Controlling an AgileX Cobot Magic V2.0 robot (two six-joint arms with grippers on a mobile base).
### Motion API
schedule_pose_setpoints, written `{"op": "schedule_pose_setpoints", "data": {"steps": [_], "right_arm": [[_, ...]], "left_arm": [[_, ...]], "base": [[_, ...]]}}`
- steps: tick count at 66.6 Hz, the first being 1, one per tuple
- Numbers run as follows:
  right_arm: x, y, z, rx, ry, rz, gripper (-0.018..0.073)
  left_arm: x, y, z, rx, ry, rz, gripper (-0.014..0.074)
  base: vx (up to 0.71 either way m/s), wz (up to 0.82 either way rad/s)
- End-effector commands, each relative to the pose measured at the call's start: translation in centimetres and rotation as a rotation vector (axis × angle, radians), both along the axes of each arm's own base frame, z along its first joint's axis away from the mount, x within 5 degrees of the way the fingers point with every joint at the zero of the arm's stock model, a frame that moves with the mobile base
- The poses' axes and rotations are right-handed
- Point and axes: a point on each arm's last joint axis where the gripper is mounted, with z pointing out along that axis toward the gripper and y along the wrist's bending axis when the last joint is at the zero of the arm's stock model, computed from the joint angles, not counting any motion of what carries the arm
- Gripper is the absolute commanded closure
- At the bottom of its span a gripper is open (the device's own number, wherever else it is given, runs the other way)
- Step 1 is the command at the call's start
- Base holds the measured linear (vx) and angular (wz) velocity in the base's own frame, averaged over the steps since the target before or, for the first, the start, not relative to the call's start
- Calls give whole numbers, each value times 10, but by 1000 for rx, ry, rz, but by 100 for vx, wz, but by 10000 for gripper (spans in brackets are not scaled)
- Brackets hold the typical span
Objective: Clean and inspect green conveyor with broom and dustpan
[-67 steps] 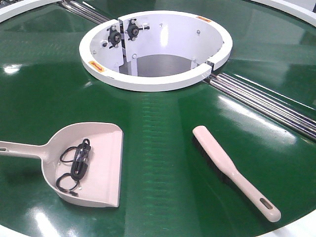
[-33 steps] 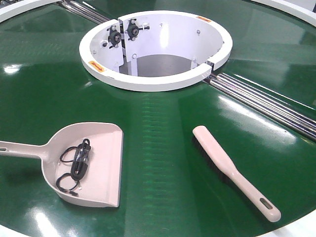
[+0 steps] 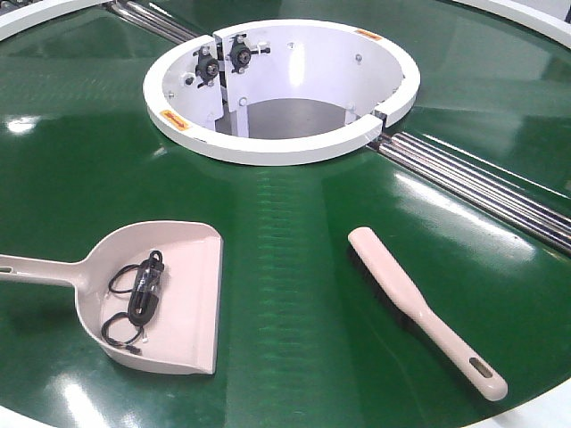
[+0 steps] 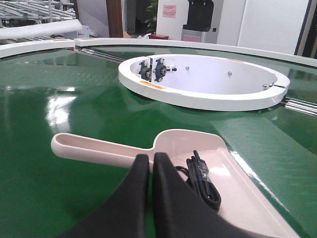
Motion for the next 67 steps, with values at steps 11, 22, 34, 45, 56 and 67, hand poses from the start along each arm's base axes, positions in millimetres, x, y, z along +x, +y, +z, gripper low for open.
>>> {"op": "schedule_pose_setpoints", "data": {"steps": [11, 22, 34, 45, 56, 67], "right_arm": [[-1, -2, -20, -21, -130, -25, 568], [-1, -2, -19, -13, -137, -24, 568], [-1, -2, -19, -14, -132, -24, 568], [-1, -2, -19, -14, -132, -24, 568], [-1, -2, -19, -14, -132, -24, 568], [-1, -2, -19, -14, -132, -24, 568]], "left_arm": [[0, 0, 3, -20, -69, 0, 603], [0, 0, 3, -20, -69, 0, 603], [0, 0, 3, -20, -69, 0, 603], [0, 0, 3, -20, -69, 0, 603], [0, 0, 3, -20, -69, 0, 603], [0, 0, 3, -20, -69, 0, 603]], "base": [[0, 0], [0, 0], [0, 0], [0, 0], [0, 0], [0, 0]]}}
